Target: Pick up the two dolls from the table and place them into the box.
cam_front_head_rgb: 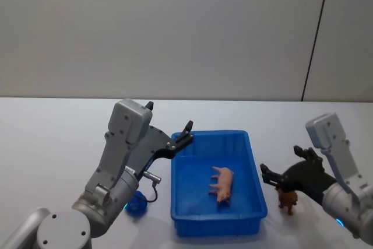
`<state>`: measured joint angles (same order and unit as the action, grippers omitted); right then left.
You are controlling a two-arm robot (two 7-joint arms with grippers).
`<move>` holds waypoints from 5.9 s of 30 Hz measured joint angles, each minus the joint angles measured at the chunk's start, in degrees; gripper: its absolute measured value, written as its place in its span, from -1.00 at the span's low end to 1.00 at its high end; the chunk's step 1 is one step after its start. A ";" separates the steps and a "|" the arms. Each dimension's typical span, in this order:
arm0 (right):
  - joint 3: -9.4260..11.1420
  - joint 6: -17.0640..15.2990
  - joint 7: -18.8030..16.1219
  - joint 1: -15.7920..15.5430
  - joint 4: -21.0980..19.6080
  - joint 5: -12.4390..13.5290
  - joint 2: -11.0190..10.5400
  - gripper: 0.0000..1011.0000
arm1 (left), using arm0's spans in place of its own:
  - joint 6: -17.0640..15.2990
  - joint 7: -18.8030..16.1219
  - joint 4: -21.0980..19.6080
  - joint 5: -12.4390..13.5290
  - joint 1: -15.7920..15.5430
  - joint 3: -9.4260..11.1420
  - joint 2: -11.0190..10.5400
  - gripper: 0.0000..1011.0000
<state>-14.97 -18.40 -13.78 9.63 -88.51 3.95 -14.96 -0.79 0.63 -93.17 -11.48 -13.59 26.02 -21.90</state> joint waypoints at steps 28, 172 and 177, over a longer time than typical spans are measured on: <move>0.12 -0.96 1.29 -3.15 3.41 -1.01 -1.48 0.97 | 0.00 0.00 0.00 0.00 0.00 0.00 0.00 0.98; 1.29 6.09 -6.32 -0.76 -0.88 -2.50 -3.43 0.98 | -3.22 0.19 0.08 -7.32 8.91 -2.99 -7.26 0.98; 1.32 6.12 -6.31 -0.79 -0.88 -2.49 -3.45 0.98 | -3.73 3.51 2.25 -7.64 8.39 -3.27 -7.32 0.98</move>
<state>-13.65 -12.28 -20.09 8.84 -89.39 1.46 -18.41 -4.53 4.14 -90.92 -19.12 -5.20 22.76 -29.21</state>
